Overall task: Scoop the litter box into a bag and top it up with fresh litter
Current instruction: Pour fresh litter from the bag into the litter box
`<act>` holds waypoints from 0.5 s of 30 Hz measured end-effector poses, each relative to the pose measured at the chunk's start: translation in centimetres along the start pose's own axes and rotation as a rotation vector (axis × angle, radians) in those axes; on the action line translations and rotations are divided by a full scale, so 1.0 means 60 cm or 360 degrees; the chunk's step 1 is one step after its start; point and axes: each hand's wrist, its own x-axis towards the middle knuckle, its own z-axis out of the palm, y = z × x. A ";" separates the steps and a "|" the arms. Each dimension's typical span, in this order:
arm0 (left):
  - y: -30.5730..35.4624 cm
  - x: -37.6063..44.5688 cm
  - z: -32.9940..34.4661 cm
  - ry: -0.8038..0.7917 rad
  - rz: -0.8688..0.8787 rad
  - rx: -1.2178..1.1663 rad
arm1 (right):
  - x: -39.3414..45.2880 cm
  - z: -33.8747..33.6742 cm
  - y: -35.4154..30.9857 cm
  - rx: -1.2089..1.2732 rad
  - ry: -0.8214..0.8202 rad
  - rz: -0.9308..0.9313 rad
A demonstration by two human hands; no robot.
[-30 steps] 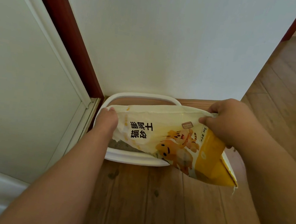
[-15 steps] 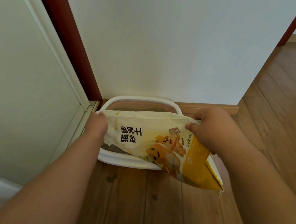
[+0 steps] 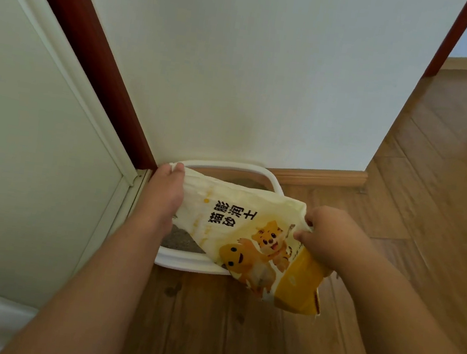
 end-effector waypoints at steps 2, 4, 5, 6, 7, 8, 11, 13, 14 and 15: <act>0.009 -0.021 -0.004 -0.0036 0.0032 -0.0003 | 0.000 0.004 0.000 -0.0098 -0.0060 -0.0002; 0.010 -0.037 -0.009 -0.0064 0.0069 0.0016 | 0.000 0.011 -0.001 -0.0184 -0.0135 -0.0027; 0.010 -0.043 -0.010 -0.0073 0.0088 0.0022 | 0.001 0.014 -0.002 -0.0218 -0.0169 -0.0043; 0.008 -0.044 -0.010 -0.0081 0.0104 0.0019 | 0.002 0.018 -0.002 -0.0247 -0.0195 -0.0055; 0.009 -0.047 -0.008 -0.0085 0.0118 0.0010 | 0.004 0.022 -0.002 -0.0280 -0.0213 -0.0061; 0.006 -0.048 -0.005 -0.0092 0.0129 -0.0015 | 0.006 0.027 -0.002 -0.0318 -0.0231 -0.0066; 0.010 -0.058 0.002 -0.0118 0.0214 -0.0018 | 0.018 0.040 0.000 -0.0396 -0.0299 -0.0047; 0.012 -0.066 0.007 -0.0145 0.0278 0.0042 | 0.028 0.050 0.006 -0.0464 -0.0368 -0.0021; 0.011 -0.068 0.009 -0.0156 0.0296 0.0034 | 0.030 0.053 0.009 -0.0501 -0.0412 -0.0003; 0.014 -0.073 0.010 -0.0188 0.0298 0.0013 | 0.031 0.056 0.012 -0.0535 -0.0455 0.0008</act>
